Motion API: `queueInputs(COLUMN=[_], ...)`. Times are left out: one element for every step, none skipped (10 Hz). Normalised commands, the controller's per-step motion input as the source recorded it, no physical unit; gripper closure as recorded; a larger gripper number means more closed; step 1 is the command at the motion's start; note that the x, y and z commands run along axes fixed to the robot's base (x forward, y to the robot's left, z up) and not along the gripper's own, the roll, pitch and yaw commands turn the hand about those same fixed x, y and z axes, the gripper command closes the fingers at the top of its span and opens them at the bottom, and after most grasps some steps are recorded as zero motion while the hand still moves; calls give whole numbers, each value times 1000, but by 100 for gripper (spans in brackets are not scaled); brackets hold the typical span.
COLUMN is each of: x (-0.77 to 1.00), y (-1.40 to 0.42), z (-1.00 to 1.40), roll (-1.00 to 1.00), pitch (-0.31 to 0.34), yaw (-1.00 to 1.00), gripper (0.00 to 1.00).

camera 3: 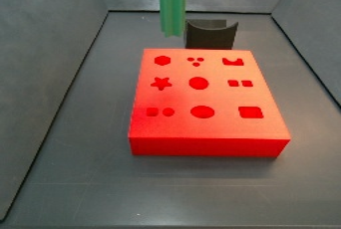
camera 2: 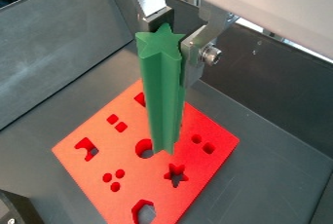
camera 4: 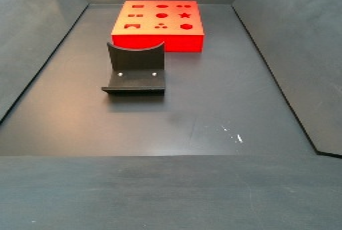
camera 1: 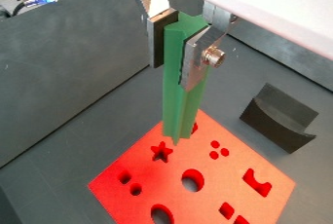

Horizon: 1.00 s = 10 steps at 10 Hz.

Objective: Insert the star object.

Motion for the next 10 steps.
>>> queueInputs(x=[343, 354, 137, 0, 0, 0, 0, 0, -17, 0], y=[126, 177, 0, 11, 0, 6, 17, 0, -29, -80], z=[-340, -540, -380, -297, -297, -243, -160, -249, -274, -191], roll=[-39, -39, 193, 229, 221, 243, 264, 156, 29, 0], pitch=[111, 64, 97, 70, 60, 59, 59, 49, 0, -26], yaw=[106, 451, 863, 926, 946, 937, 911, 931, 1000, 1000], gripper=[100, 100, 100, 100, 100, 100, 100, 100, 100, 100])
